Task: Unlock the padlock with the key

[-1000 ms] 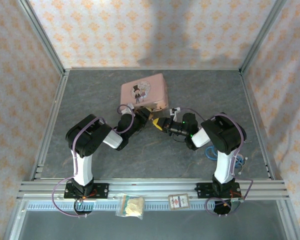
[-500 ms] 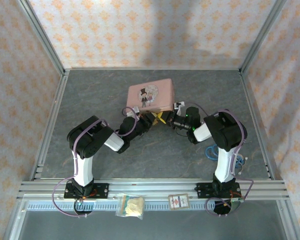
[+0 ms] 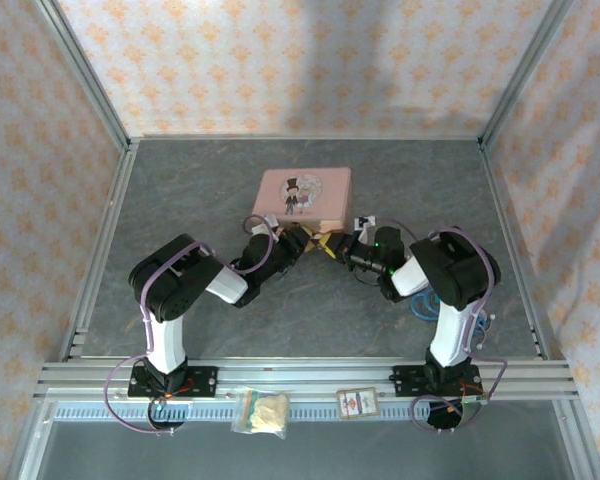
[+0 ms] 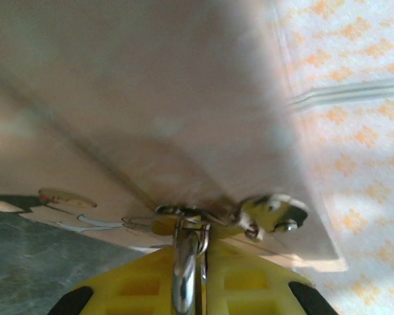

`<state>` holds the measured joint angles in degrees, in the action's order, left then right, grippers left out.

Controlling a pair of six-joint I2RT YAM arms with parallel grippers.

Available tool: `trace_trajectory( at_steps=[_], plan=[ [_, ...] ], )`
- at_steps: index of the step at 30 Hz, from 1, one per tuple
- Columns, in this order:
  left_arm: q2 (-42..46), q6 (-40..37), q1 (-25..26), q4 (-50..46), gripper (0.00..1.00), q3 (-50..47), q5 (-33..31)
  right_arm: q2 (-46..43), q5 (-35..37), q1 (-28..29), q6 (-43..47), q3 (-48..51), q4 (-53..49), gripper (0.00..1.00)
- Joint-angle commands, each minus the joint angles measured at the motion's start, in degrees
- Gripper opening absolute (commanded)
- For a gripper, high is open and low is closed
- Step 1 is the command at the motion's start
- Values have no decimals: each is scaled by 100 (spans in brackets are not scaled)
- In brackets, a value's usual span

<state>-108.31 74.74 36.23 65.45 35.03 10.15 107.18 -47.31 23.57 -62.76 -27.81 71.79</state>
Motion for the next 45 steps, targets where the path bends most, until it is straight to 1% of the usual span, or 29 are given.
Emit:
trace_trajectory(
  at_steps=[1, 5, 10, 12, 13, 15, 16, 17, 20, 22, 24, 26, 28, 30, 33, 35, 38, 39, 43, 45],
  plan=[
    [224, -258, -81, -325, 0, 109, -925, -299, 117, -88, 246, 74, -167, 0],
    [167, -354, -85, -719, 0, 394, -1353, -581, 191, -103, 574, 92, -685, 0],
    [-41, -347, -22, -943, 0, 763, -1770, -925, 334, -104, 969, 67, -1384, 0],
    [-146, -372, 53, -1036, 0, 932, -1944, -1064, 397, -106, 1219, -1, -1736, 0],
    [-298, -364, 119, -1077, 0, 1028, -2033, -1175, 509, -98, 1453, -61, -2080, 0],
    [-473, -311, 227, -1093, 0, 1228, -2122, -1457, 1060, -29, 2169, -302, -3245, 0],
    [-578, -262, 269, -1102, 1, 1339, -2131, -1643, 1486, 33, 2559, -448, -3878, 0],
    [-678, -204, 304, -1105, 5, 1450, -2098, -1819, 1970, 99, 2879, -578, -4447, 0],
    [-911, -115, 376, -1147, 16, 1700, -1959, -2200, 3129, 234, 3490, -902, -5571, 0],
    [-989, -105, 385, -1162, 18, 1779, -1882, -2358, 3592, 288, 3742, -1019, -5977, 0],
    [-1002, -108, 385, -1109, 22, 1766, -1838, -2488, 3742, 299, 3849, -1044, -6110, 0],
    [-969, -117, 385, -1073, 33, 1727, -1766, -2537, 3897, 331, 3927, -1095, -6244, 0],
    [-903, -128, 381, -1054, 47, 1664, -1653, -2543, 3994, 354, 3981, -1146, -6329, 0],
    [-801, -144, 371, -945, 54, 1539, -1478, -2536, 4022, 367, 3990, -1165, -6346, 0],
    [-543, -188, 342, -620, 56, 1201, -1065, -2547, 3760, 383, 3866, -1163, -6241, 0],
    [-356, -190, 330, -263, 56, 855, -682, -2578, 3517, 398, 3640, -1133, -6074, 0],
    [-138, -205, 324, -48, 56, 465, -229, -2574, 3184, 412, 3211, -1086, -5719, 0],
    [93, -207, 330, -77, 56, 366, -156, -2573, 3108, 415, 3096, -1077, -5607, 0],
    [496, -299, 328, -210, 58, -19, -101, -2605, 2821, 413, 2796, -1068, -5192, 0],
    [602, -75, 305, -108, 59, -163, -110, -2613, 2554, 411, 2667, -1081, -4988, 0]
  ],
)
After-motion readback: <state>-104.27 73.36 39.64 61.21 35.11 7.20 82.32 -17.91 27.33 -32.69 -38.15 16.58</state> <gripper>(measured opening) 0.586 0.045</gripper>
